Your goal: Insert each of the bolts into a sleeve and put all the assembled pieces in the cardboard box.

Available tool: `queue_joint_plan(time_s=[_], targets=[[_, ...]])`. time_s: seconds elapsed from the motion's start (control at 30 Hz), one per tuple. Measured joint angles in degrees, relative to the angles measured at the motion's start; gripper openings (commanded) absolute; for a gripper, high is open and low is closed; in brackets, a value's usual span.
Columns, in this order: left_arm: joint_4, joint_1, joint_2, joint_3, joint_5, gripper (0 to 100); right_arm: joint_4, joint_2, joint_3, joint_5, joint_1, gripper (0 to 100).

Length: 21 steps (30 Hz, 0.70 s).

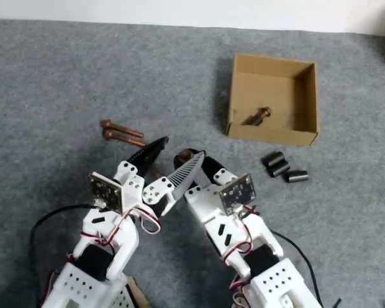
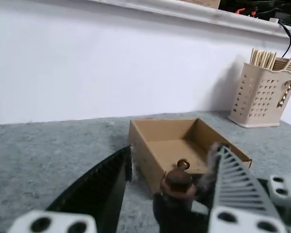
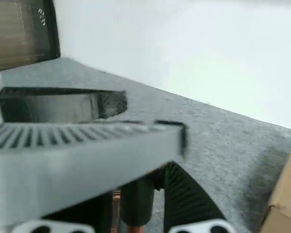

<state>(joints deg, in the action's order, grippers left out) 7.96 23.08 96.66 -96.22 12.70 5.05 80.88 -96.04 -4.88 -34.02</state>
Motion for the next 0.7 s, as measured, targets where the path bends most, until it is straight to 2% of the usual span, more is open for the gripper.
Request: queue_joint_plan(time_s=[0.17, 0.33, 0.5, 0.7], targets=[[0.0, -2.2, 0.0, 0.0, 0.0, 16, -2.0, 0.0, 0.0, 0.0, 7.2, 0.5], [-0.2, -6.4, 0.0, 0.0, 0.0, 12, -3.1, 0.0, 0.0, 0.0, 9.8, 0.5], [-6.2, -9.1, 0.0, 0.0, -0.1, 6, -11.9, 0.0, 0.0, 0.4, 12.0, 0.5], [1.3, -14.1, 0.0, 0.0, -0.1, 3, -14.7, 0.0, 0.0, 6.7, 16.0, 0.5]])
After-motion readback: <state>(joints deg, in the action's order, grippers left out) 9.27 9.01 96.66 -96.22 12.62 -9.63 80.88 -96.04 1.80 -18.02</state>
